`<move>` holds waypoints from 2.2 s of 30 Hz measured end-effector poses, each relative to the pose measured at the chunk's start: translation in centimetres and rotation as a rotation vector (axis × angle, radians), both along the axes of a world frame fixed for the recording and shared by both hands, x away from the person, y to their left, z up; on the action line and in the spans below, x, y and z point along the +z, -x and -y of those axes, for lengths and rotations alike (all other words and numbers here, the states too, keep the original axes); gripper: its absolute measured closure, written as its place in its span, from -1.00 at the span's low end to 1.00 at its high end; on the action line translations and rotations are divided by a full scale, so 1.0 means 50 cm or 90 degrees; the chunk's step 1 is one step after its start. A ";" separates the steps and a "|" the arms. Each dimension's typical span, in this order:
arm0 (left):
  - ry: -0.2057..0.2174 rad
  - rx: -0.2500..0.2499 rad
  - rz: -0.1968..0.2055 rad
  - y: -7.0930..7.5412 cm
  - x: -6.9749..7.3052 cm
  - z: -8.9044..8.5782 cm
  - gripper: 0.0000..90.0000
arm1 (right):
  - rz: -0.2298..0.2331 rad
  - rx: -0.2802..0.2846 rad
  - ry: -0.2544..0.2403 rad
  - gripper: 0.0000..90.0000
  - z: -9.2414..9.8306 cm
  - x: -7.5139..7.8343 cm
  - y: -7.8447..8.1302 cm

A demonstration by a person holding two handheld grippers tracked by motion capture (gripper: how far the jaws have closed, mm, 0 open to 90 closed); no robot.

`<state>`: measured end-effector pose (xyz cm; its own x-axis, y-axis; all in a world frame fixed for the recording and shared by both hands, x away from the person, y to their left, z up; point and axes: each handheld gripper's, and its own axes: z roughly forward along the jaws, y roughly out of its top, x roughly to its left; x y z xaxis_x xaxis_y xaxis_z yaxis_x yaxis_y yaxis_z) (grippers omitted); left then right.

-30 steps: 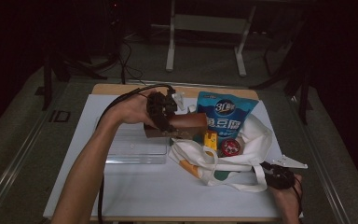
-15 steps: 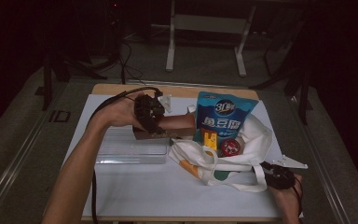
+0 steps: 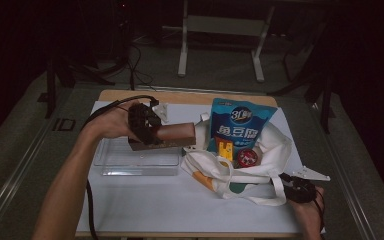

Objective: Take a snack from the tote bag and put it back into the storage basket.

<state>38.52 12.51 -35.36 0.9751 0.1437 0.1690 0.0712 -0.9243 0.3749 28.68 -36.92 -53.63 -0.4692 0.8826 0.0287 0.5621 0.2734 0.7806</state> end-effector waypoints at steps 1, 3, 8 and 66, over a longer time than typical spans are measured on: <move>0.001 0.000 0.000 0.001 -0.001 -0.003 -0.04 | 0.000 0.000 0.000 0.15 0.000 0.000 0.000; -0.001 0.005 0.000 0.004 -0.003 -0.012 -0.04 | 0.000 0.000 0.000 0.15 0.000 0.000 0.000; -0.007 0.012 0.000 0.009 -0.005 -0.033 -0.04 | 0.000 0.000 0.000 0.15 0.000 0.000 0.000; -0.078 -0.020 -0.036 0.040 -0.113 -0.048 -0.06 | -0.001 0.002 0.002 0.15 -0.001 0.000 0.000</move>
